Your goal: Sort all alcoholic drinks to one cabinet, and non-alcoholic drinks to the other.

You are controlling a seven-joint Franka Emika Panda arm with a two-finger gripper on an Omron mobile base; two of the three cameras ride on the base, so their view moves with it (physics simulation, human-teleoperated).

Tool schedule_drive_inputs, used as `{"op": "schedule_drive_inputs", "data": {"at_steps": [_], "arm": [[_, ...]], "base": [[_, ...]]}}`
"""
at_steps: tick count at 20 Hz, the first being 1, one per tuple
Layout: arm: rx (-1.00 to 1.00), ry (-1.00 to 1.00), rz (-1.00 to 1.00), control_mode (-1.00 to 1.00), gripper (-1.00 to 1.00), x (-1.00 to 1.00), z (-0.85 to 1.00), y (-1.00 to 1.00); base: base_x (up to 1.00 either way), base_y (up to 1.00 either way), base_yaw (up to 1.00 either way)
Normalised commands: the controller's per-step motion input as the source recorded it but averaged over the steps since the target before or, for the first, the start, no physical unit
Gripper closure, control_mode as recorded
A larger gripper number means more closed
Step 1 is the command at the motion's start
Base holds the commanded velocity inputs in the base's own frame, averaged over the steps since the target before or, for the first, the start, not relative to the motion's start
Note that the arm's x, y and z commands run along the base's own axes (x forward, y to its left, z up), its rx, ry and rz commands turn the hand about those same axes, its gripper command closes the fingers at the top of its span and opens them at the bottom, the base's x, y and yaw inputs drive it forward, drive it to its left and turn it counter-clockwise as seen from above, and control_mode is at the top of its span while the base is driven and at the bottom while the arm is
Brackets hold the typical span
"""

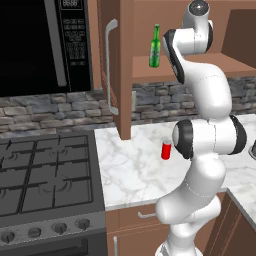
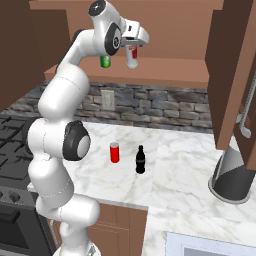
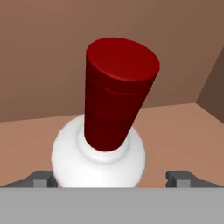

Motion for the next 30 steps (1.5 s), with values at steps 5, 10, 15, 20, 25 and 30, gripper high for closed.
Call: {"op": "schedule_drive_inputs", "data": {"at_steps": [5,10,15,20,25,30], "arm": [[0.00,-0.03,0.00,-1.00,-1.00,0.00,-0.03,-0.01],[0.00,-0.05,0.00,-1.00,-1.00,0.00,0.00,0.00],[0.00,-0.05,0.00,-1.00,-1.00,-0.01,0.00,0.00],[0.00,-0.01,0.00,-1.00,-1.00,-0.45,-0.01,0.00],[0.00,0.00,0.00,-1.00,-1.00,-0.99,-0.34,0.20],[0.00,0.00,0.00,-1.00,-1.00,-1.00,-0.56,0.43]], "base": [[0.00,0.00,0.00],[0.00,0.00,0.00],[0.00,0.00,0.00],[0.00,0.00,0.00],[0.00,0.00,0.00],[0.00,0.00,0.00]]}}
